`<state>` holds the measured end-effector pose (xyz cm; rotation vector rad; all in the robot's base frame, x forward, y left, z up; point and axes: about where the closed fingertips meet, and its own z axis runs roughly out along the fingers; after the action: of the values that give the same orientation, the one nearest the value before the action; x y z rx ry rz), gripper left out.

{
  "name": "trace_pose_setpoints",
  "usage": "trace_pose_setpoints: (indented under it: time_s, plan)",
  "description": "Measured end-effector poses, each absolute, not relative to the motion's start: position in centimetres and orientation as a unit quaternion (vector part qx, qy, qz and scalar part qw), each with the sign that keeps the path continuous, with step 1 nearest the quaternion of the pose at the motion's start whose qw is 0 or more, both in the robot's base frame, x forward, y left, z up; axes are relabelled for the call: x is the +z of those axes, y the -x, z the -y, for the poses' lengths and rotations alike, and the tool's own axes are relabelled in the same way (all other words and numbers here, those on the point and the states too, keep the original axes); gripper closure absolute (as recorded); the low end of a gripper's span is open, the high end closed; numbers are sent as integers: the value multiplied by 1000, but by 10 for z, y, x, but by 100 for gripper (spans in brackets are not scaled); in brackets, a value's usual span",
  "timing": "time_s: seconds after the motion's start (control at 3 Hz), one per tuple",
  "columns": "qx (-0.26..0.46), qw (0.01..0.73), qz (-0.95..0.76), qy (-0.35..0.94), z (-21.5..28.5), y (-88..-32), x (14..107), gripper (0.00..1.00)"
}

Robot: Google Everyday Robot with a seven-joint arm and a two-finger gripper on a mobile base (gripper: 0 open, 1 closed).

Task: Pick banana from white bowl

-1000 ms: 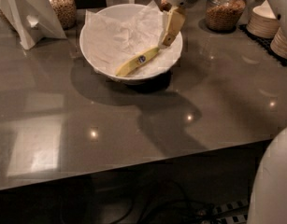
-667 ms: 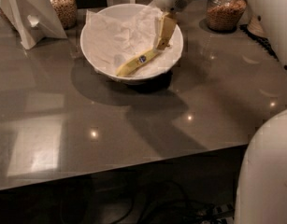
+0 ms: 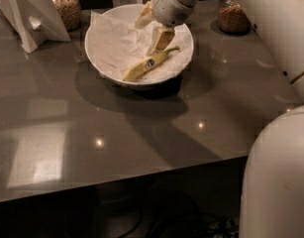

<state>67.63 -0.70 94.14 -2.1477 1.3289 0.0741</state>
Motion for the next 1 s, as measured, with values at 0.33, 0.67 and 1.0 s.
trace_pose_setpoints:
  time_s: [0.33, 0.67, 1.0]
  plan:
    - [38, 290, -499, 816, 3, -673, 928, 53]
    - [46, 278, -500, 819, 2, -672, 913, 51]
    - [51, 268, -501, 821, 2, -674, 900, 47]
